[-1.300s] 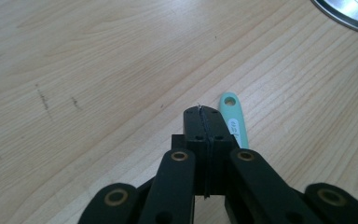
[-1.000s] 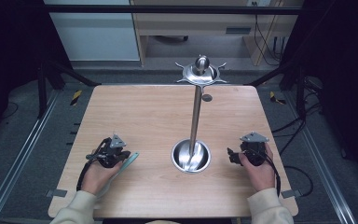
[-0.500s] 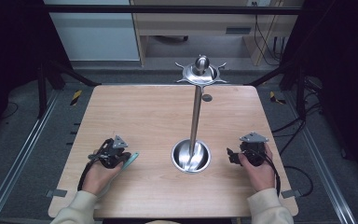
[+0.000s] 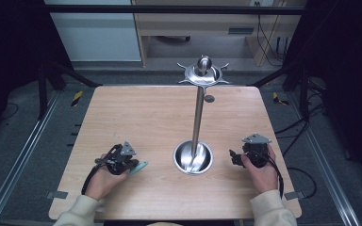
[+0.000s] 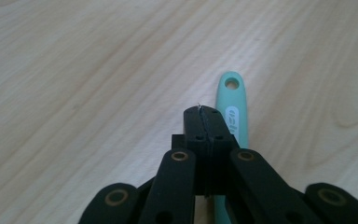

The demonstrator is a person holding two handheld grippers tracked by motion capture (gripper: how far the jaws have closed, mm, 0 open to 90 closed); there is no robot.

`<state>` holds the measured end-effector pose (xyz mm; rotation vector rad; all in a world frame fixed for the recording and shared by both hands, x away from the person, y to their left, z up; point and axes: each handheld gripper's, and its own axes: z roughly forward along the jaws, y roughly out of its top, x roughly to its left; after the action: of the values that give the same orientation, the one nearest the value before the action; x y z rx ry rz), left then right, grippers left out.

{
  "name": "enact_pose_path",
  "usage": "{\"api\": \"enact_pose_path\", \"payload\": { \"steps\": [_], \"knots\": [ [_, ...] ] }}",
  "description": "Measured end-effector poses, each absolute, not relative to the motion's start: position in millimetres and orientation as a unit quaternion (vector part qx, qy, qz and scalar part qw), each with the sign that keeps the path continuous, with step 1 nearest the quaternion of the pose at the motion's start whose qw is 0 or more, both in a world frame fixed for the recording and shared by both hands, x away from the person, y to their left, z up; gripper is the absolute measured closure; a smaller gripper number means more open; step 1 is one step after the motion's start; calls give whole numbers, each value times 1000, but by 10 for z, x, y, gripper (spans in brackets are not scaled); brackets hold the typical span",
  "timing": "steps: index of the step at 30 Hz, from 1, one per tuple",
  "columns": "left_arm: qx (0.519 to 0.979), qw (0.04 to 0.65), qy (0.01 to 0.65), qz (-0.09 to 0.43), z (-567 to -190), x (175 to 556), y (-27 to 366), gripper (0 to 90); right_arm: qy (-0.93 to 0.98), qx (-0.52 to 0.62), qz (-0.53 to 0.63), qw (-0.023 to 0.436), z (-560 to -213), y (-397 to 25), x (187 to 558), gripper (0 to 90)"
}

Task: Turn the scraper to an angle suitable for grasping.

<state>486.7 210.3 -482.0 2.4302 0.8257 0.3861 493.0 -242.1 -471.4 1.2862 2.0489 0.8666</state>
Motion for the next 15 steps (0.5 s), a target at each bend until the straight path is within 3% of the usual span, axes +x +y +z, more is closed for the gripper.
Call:
{"api": "enact_pose_path", "payload": {
  "steps": [15],
  "knots": [
    [906, 280, 288, 137, -4682, 4777, 2007, 900, 766, 480, 320, 284, -4715, -2425, 4927, 135]
  ]
}}
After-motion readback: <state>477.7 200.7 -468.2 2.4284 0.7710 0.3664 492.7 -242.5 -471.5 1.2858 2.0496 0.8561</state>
